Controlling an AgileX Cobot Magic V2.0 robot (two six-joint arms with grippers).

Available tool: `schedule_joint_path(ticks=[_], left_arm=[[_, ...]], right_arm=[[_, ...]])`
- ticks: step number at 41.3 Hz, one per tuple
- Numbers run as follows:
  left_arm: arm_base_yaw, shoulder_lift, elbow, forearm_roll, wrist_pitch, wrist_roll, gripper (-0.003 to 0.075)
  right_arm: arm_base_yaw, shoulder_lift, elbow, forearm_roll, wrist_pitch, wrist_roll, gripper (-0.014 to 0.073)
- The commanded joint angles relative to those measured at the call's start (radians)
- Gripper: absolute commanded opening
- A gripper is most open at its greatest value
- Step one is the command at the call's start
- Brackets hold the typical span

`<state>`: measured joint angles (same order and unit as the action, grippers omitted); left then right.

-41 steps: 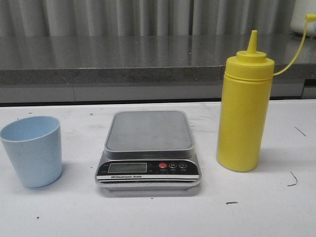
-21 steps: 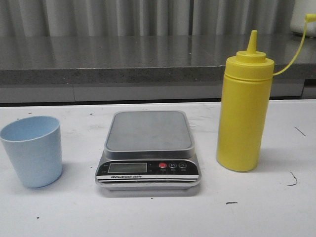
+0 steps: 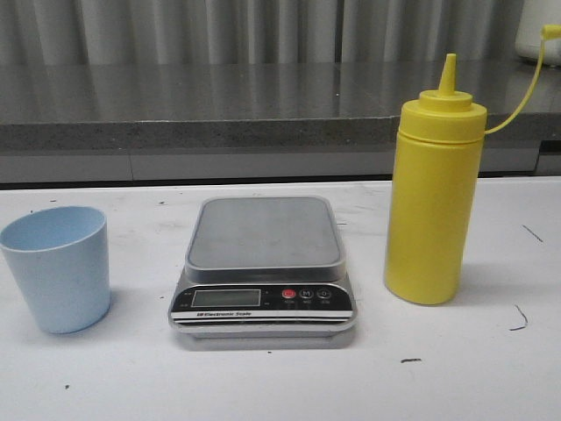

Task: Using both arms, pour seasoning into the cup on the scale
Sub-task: 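Move the left gripper toward the light-blue cup, then lower the left gripper around the light-blue cup and grasp it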

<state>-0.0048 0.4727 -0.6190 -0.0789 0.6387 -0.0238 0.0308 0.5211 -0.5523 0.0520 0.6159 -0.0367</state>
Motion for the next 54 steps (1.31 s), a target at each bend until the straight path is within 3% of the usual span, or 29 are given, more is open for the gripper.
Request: schedule_joint_path(ticks=[1,6,10,12,18,22,30,37,47,54], left_arm=[[0.002,0.031,-0.029,-0.011,-0.065,0.001,-0.0020],[0.002,0.049,-0.029,-0.011,-0.062,0.001,-0.0018],[0.002,0.049,-0.029,-0.011,-0.060,0.001,0.0041],[0.002,0.049,-0.029,-0.011,-0.058,0.003,0.0119],[0.002,0.049,-0.029,-0.010,-0.058,0.006,0.0452],[0.002,0.049,-0.031,-0.010,-0.046,0.015,0.0562],[-0.023,0.090,-0.100,-0.010,0.025,0.032,0.0566],[-0.144,0.191,-0.181,-0.013,0.060,0.070,0.0566],[-0.290,0.422,-0.302,0.020,0.173,0.072,0.0566],[-0.301,0.595,-0.376,0.020,0.243,0.072,0.0566]], right_arm=[[0.001,0.042,-0.034,-0.017,-0.054,-0.004,-0.0116],[0.001,0.068,-0.034,-0.022,-0.032,-0.004,-0.0095],[0.001,0.078,-0.034,-0.022,-0.028,-0.004,0.0036],[0.001,0.078,-0.034,-0.022,-0.028,-0.004,0.0132],[0.001,0.078,-0.034,-0.022,-0.028,-0.004,0.0408],[0.001,0.078,-0.034,-0.022,-0.027,-0.004,0.0462],[0.001,0.078,-0.034,-0.022,-0.027,-0.004,0.0460],[0.001,0.078,-0.034,-0.022,-0.027,-0.004,0.0460],[0.001,0.078,-0.034,-0.022,-0.027,-0.004,0.0460],[0.001,0.078,-0.034,-0.022,-0.027,-0.004,0.0460]])
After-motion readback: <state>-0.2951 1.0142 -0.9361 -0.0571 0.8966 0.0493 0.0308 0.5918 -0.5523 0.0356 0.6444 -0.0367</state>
